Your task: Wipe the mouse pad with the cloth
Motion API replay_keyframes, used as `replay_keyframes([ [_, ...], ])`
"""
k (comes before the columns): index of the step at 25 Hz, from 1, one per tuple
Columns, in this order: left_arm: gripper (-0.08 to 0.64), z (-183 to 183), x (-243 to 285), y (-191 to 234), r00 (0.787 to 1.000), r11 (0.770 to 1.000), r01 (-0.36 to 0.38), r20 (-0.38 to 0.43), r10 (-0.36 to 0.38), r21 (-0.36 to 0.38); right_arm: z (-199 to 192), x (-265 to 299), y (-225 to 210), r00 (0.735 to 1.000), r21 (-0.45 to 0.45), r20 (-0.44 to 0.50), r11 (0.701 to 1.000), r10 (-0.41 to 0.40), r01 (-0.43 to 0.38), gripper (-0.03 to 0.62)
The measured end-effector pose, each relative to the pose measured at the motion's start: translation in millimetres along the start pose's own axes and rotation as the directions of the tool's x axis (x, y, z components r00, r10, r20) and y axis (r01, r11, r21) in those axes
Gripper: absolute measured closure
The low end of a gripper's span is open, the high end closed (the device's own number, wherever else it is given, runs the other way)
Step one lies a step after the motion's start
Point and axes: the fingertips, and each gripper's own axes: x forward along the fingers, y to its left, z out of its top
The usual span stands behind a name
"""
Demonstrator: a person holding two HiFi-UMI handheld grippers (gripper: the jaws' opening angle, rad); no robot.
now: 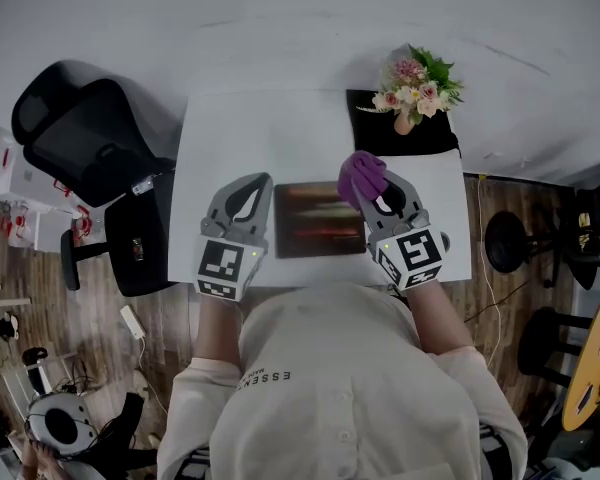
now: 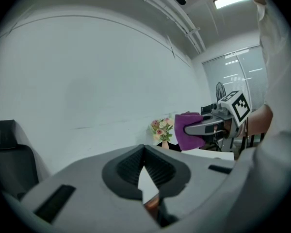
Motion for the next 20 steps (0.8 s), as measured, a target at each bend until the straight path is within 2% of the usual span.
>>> replay_keyframes([
  [9, 0.558, 0, 0, -4, 1.0, 1.0, -0.011, -0.005, 0.01, -0.008, -2, -4, -4, 1.0, 0.015, -0.011, 1.0, -0.024, 0.024, 0.503],
  [20, 0.558, -1, 6, -12, 1.0, 1.0, -0.005, -0.016, 0.005, -0.008, -6, -6, -7, 1.0, 0.016, -0.011, 1.0, -0.014, 0.015, 0.503],
])
